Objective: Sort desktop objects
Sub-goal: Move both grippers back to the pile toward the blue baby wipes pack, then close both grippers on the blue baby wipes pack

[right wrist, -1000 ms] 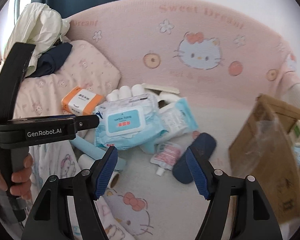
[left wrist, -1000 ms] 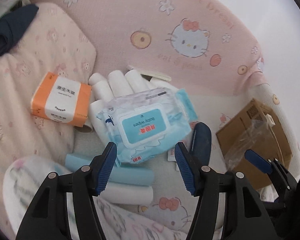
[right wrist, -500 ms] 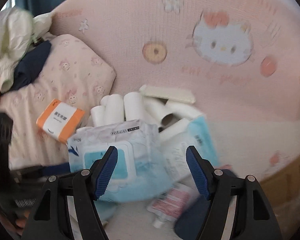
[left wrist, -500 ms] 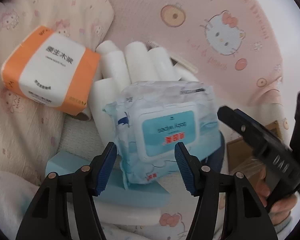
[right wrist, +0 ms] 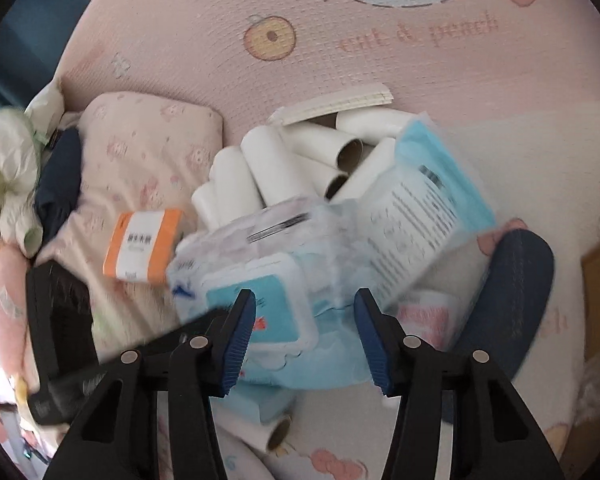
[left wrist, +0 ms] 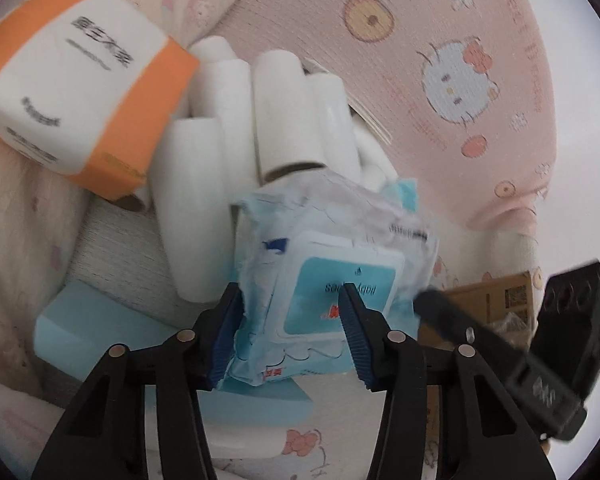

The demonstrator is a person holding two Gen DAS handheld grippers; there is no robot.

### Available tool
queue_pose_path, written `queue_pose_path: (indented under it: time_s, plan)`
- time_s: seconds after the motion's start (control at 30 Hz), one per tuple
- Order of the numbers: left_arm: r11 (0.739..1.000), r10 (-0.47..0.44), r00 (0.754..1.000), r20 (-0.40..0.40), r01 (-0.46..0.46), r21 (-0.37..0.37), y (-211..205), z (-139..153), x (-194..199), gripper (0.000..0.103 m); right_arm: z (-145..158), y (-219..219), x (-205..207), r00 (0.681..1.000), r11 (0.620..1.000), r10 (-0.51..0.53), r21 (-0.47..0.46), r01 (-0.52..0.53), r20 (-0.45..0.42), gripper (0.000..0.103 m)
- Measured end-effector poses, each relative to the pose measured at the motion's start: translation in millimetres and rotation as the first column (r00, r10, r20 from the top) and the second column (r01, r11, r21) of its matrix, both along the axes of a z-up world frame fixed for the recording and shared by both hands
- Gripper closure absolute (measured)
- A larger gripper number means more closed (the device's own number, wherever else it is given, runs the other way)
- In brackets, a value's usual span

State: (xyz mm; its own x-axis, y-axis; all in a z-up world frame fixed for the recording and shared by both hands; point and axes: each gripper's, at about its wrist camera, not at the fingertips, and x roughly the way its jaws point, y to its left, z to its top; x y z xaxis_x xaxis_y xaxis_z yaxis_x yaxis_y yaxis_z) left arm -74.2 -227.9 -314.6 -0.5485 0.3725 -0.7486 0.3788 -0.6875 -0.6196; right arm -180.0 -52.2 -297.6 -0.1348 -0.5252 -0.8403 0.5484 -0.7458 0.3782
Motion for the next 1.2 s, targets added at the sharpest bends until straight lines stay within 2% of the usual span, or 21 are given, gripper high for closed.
queue_pose_path:
  time_s: [0.03, 0.07, 0.1, 0.13, 0.17, 0.23, 0.33, 0.43, 0.53, 0.6, 0.67, 0.87, 1.0, 1.2]
  plan:
    - [1.0, -0.019, 1.0, -0.005, 0.019, 0.004, 3, 0, -2, 0.053, 2, 5, 6, 1.0, 1.0, 0.0, -0.007, 0.0, -0.002, 0.054]
    - [0.999, -0.045, 0.999, -0.021, 0.046, 0.016, 8, 2, -4, 0.058, 4, 10, 12, 1.0, 1.0, 0.001, -0.029, -0.001, 0.007, 0.06]
    - [0.996, -0.08, 0.996, -0.042, 0.081, 0.027, 15, 3, -5, 0.061, 3, 13, 19, 0.998, 0.995, 0.028, -0.095, -0.022, 0.054, 0.066]
    - [0.994, -0.111, 0.993, -0.046, 0.112, 0.014, 22, 4, -7, 0.065, 2, 17, 23, 0.996, 0.991, 0.038, -0.133, -0.026, 0.086, 0.066]
    - [0.991, -0.132, 0.991, -0.026, 0.131, -0.039, 30, 5, -8, 0.065, 1, 17, 29, 0.997, 0.992, 0.025, -0.126, -0.016, 0.072, 0.068]
    - [0.984, -0.146, 0.989, 0.016, 0.146, -0.1, 38, 4, -10, 0.065, 0, 17, 36, 1.0, 0.999, -0.01, -0.045, 0.009, -0.021, 0.068]
    - [0.986, -0.113, 0.994, 0.01, 0.113, -0.119, 35, 6, -3, 0.065, -7, 30, 30, 0.998, 0.997, -0.06, -0.05, 0.06, 0.002, 0.068]
    - [0.992, -0.062, 0.998, -0.014, 0.06, -0.111, 27, 10, 5, 0.065, -3, 41, 24, 0.996, 0.996, -0.084, -0.025, 0.083, -0.043, 0.068]
    - [0.995, -0.027, 0.999, -0.021, 0.025, -0.094, 20, 11, 15, 0.063, 1, 48, 17, 0.995, 0.997, -0.077, -0.007, 0.077, -0.061, 0.059]
    - [0.995, -0.037, 0.999, -0.037, 0.033, -0.099, 21, 13, 14, 0.053, 6, 54, 14, 0.989, 0.992, -0.121, 0.01, 0.122, -0.085, 0.043]
    - [0.993, -0.051, 0.998, -0.048, 0.045, -0.106, 26, 14, 9, 0.041, 8, 59, 11, 0.987, 0.991, -0.132, 0.003, 0.133, -0.094, 0.039]
    - [0.991, -0.088, 0.995, -0.041, 0.083, -0.107, 32, 11, 7, 0.04, 1, 63, -1, 0.985, 0.987, -0.153, 0.037, 0.156, -0.079, 0.038]
    - [0.992, -0.09, 0.995, -0.054, 0.085, -0.091, 33, 12, 6, 0.04, -6, 66, -2, 0.985, 0.985, -0.169, 0.018, 0.17, -0.043, 0.038]
    - [0.984, -0.096, 0.995, -0.038, 0.089, -0.156, 40, 15, 5, 0.04, -14, 64, 0, 0.991, 0.991, -0.133, 0.004, 0.133, -0.033, 0.038]
